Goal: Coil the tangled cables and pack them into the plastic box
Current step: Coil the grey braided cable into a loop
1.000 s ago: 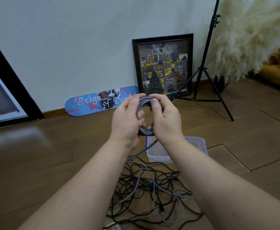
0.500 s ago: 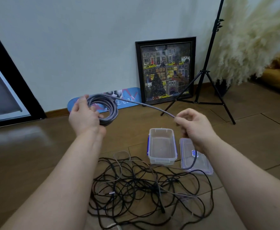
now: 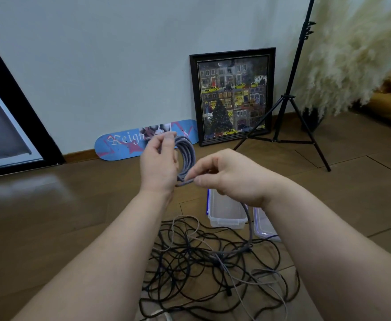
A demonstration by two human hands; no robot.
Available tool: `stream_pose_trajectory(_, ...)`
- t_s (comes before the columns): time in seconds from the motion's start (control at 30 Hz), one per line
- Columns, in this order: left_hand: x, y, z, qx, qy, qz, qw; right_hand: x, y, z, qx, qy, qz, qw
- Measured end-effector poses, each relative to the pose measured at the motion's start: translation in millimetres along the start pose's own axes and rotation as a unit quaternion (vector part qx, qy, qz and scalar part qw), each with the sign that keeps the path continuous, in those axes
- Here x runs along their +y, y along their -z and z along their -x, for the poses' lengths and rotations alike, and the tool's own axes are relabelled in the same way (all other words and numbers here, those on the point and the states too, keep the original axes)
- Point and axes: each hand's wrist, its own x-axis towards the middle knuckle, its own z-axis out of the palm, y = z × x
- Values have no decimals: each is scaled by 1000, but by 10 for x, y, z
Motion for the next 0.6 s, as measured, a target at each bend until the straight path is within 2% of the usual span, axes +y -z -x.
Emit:
stream_pose_trajectory(0.07, -27, -48, 32, -25, 26, 10, 999, 40, 2, -30, 39, 8, -61, 997)
stream_pose_trajectory(0.13, -49, -97, 71, -43, 60, 22, 997, 107, -32, -67, 93, 17, -75, 993)
stream_pose_trajectory(0.27, -102, -218, 171, -85, 108, 17, 990, 263, -107, -156, 216, 45, -29, 975)
stream_pose_trajectory(0.4, -111, -268, 226, -105, 95, -8, 990, 312, -86, -170, 303, 52, 9, 952)
stream_pose_trajectory(0.47, -103, -246, 236, -125, 88, -26, 988, 334, 18, -168, 309, 37, 30, 950)
stream_pose_trajectory(0.6, -79, -198, 255, -156, 90, -28, 983, 344, 162, -135, 267, 37, -48, 962)
